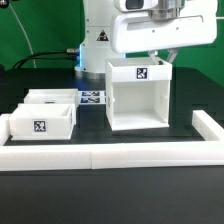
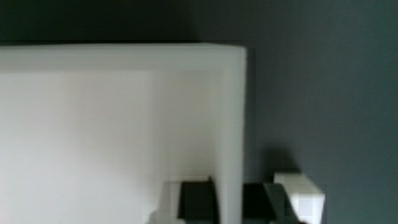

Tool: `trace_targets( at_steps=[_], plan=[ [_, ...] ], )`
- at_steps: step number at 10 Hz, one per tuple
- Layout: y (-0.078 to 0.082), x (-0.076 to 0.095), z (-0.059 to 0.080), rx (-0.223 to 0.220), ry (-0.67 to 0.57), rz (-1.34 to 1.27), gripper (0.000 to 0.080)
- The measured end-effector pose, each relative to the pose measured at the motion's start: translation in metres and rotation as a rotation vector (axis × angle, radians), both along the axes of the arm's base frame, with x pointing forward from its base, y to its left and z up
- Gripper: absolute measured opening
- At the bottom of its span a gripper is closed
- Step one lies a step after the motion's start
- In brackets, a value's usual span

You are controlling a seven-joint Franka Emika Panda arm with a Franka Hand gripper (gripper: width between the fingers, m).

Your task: Assemble drawer

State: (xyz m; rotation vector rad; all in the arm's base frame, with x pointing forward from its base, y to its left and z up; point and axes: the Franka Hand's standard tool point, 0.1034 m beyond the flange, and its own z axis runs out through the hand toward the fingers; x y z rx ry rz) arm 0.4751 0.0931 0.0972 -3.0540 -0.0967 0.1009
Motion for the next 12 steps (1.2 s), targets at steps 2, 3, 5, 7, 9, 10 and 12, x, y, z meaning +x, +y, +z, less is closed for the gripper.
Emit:
trace_targets(
  at_steps=[2, 3, 5, 7, 9, 10, 12],
  plan=[
    [-0.002, 0.028, -0.001, 0.008, -0.023, -0.012, 0.0038],
    [-0.003, 0.043, 0.0, 0.012, -0.038, -0.019, 0.0038],
    [-0.001, 0.07, 0.0, 0.022, -0.063, -0.031, 0.0039],
    [0.001, 0.09, 0.0, 0.029, -0.082, -0.034, 0.004],
    [-0.001, 0.111, 0.0, 0.037, -0.113, -0.003, 0.0041],
    [-0.001, 0.113, 0.001, 0.036, -0.115, -0.002, 0.0041],
    [-0.001, 0.113, 0.002, 0.036, -0.116, -0.021, 0.0042]
  ],
)
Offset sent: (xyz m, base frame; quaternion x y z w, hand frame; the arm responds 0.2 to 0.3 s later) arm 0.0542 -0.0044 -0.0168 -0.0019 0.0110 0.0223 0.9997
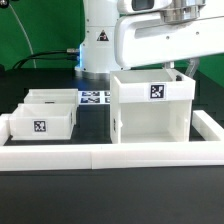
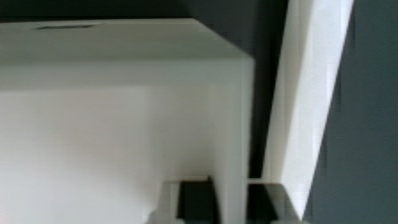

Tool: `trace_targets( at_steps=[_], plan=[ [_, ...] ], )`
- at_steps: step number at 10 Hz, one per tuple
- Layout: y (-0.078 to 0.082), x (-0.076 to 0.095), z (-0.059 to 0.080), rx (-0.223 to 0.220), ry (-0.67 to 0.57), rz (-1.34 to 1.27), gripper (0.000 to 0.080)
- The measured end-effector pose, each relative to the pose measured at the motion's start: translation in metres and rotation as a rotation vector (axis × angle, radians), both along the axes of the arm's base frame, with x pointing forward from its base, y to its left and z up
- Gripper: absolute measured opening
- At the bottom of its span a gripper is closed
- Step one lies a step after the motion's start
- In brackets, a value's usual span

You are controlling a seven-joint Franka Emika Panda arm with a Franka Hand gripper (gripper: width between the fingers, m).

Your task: Assemble drawer

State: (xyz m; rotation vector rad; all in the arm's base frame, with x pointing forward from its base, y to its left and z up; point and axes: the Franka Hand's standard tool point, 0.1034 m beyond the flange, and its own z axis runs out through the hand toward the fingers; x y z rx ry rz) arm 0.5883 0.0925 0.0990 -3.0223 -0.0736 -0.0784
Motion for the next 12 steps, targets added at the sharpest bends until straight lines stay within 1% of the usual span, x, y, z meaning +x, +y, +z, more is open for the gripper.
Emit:
trace_targets(
  at_steps=[2, 9, 12],
  plan=[
    [0.0002, 0.0001, 0.0002, 0.002, 0.002, -0.018, 0.0042],
    [0.0049, 0.0037, 0.0026, 0.029, 0.027, -0.372, 0.0042],
    [0.006, 0.0065, 0.0029, 0.057, 0.061, -0.631, 0.0042]
  ],
)
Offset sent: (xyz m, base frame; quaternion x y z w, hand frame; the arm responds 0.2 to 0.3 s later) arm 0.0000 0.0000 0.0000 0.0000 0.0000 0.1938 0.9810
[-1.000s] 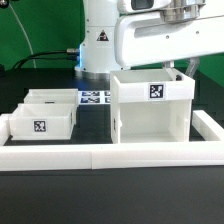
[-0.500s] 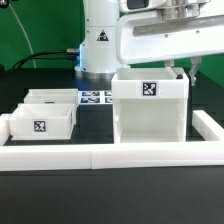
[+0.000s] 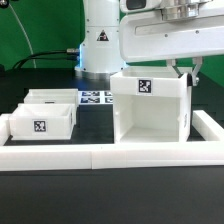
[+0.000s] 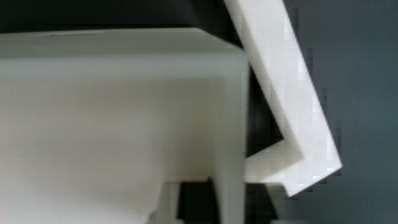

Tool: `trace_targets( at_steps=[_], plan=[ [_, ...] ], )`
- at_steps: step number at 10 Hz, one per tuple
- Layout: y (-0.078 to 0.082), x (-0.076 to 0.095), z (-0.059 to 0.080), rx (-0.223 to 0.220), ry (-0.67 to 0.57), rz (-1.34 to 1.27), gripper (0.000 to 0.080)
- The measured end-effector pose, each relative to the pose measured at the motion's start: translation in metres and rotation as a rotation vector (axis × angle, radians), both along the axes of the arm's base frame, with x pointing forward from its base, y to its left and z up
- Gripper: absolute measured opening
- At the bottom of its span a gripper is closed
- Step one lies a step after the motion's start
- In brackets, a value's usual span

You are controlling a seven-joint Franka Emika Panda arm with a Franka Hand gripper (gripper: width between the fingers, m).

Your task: Assemble drawer

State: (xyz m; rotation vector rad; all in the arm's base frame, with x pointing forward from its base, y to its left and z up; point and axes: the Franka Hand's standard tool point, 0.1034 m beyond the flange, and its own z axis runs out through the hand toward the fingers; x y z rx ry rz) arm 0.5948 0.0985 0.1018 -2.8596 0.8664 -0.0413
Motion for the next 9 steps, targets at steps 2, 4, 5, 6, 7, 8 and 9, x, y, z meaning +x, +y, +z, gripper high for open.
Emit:
trace_targets(
  at_steps=[2, 4, 5, 6, 7, 8, 9],
  plan=[
    [-0.0029, 0.0026, 0.0021, 0.016, 0.024, -0.186, 0.0042],
    [-0.0047, 0.0032, 0.0033, 0.037, 0.045, -0.315, 0.0041],
    [-0.0017, 0.0026, 0.0031, 0.049, 0.056, -0.376, 0.0041],
    [0.0003, 0.0023, 0.0031, 0.058, 0.064, -0.418, 0.0041],
    [0.0022, 0.002, 0.0032, 0.071, 0.075, -0.474, 0.0041],
    [0.004, 0.0016, 0.0031, 0.081, 0.085, -0.524, 0.0041],
    [0.0049, 0.0014, 0.003, 0.088, 0.093, -0.562, 0.0041]
  ],
)
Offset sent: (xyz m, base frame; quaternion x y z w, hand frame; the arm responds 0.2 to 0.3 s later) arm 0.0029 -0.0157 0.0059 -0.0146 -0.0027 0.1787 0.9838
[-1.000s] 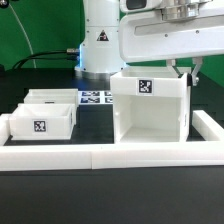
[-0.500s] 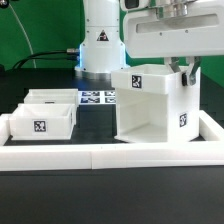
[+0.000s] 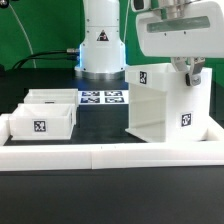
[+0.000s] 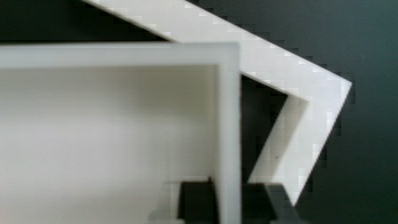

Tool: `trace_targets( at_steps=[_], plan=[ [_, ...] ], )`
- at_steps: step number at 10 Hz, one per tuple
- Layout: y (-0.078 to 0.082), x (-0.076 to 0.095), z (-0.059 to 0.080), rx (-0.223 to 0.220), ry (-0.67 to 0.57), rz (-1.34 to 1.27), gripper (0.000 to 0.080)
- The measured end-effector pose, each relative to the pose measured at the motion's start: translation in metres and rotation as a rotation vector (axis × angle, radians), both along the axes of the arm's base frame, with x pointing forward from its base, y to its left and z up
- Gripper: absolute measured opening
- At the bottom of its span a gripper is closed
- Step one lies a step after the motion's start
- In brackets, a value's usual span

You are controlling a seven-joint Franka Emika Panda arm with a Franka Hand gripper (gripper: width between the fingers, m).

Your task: Assemble drawer

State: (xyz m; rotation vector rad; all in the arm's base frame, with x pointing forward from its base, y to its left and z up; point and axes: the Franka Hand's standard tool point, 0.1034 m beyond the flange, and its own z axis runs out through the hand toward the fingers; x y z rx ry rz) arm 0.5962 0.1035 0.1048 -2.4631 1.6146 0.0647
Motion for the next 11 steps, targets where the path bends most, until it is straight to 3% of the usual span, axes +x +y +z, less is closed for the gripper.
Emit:
trace_targets(
  at_steps=[6, 11],
  plan=[
    [-0.0062, 0.002, 0.0009, 0.052, 0.049, -0.209, 0.0041],
    [-0.0029, 0.0002, -0.0014, 0.061, 0.061, -0.243, 0.0041]
  ],
)
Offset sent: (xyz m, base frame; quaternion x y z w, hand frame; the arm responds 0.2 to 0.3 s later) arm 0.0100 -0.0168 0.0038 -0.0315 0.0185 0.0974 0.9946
